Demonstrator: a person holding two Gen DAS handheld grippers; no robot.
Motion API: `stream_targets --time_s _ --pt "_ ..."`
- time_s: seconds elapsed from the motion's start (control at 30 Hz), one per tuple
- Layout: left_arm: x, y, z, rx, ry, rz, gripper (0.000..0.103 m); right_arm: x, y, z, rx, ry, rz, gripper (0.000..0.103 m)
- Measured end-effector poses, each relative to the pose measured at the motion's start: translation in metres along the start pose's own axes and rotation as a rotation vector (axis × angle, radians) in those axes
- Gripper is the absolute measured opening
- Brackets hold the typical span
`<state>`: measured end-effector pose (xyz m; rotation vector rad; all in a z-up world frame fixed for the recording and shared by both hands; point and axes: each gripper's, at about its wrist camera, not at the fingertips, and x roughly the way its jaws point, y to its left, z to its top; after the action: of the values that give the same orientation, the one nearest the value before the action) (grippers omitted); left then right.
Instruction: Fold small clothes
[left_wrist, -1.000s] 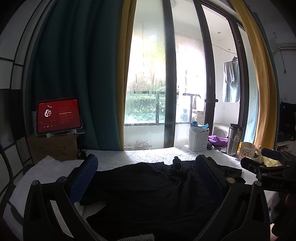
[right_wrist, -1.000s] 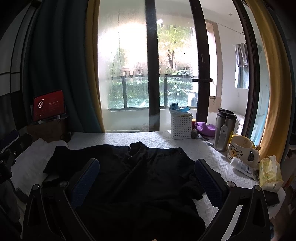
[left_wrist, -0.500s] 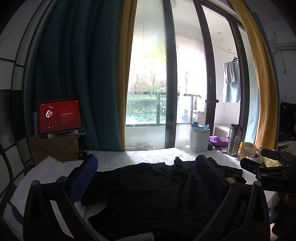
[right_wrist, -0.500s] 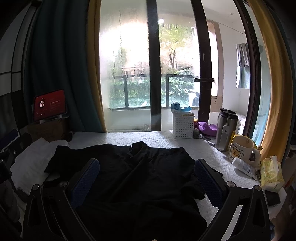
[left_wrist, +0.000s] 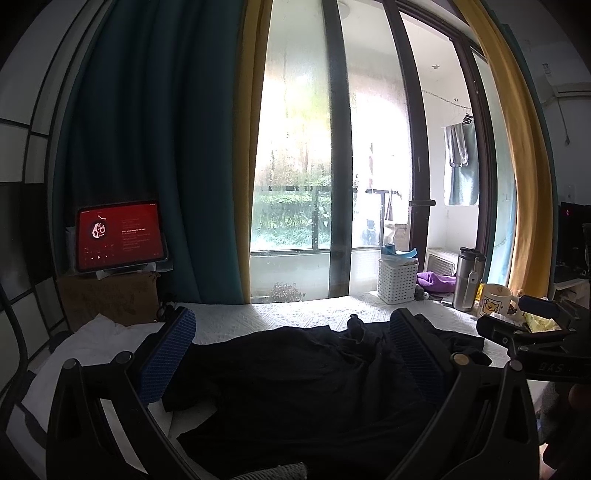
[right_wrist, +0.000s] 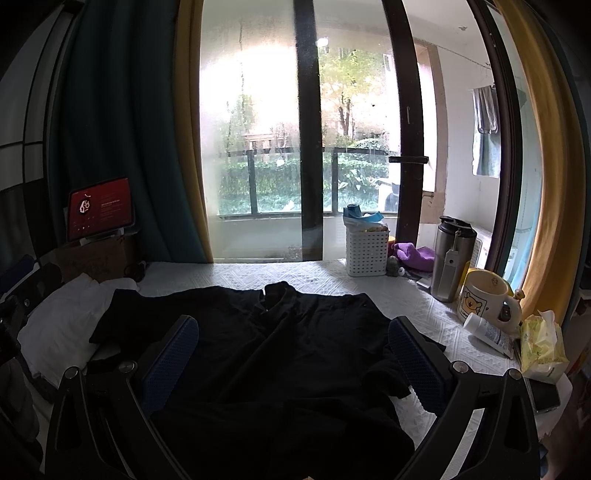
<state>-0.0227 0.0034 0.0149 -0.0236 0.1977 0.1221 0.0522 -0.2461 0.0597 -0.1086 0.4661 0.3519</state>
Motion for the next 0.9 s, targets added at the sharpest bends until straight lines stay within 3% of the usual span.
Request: stream_targets --time_s 0.9 --pt "-0.0045 0.0053 -0.0016 0.006 -0.019 0.019 0.103 0.0021 0.0045 0.0015 -0.013 0.01 0.007 0.103"
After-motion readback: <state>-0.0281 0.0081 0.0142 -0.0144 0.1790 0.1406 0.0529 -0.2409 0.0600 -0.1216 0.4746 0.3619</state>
